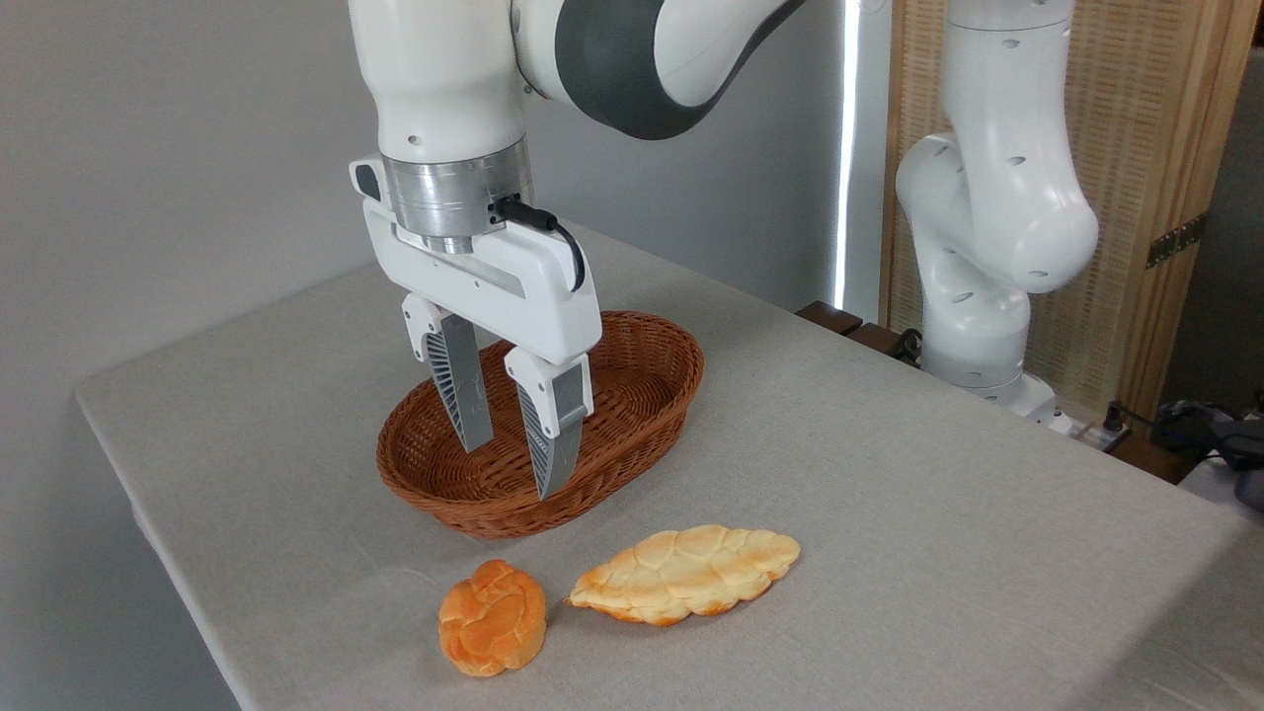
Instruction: Put bread into the basket
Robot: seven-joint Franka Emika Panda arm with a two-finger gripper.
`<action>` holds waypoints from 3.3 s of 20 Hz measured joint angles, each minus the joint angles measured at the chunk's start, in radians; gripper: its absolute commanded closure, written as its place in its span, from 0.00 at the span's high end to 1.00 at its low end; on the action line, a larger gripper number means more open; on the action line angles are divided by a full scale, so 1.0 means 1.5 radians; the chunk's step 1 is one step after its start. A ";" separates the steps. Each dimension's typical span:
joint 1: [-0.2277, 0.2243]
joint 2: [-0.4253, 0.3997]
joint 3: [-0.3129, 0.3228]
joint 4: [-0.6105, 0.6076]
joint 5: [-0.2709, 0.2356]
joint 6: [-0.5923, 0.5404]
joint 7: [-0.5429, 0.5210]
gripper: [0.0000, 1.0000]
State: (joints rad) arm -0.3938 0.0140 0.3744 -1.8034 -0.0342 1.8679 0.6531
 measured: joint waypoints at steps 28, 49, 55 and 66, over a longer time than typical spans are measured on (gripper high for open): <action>0.000 0.001 -0.001 -0.002 0.000 -0.016 0.000 1.00; 0.007 0.075 0.002 -0.087 0.001 0.252 0.002 1.00; 0.008 0.098 0.002 -0.097 0.001 0.269 0.002 1.00; 0.007 0.102 0.002 -0.097 0.001 0.270 0.011 0.43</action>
State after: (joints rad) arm -0.3826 0.1675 0.3781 -1.9482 -0.0330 2.2725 0.6695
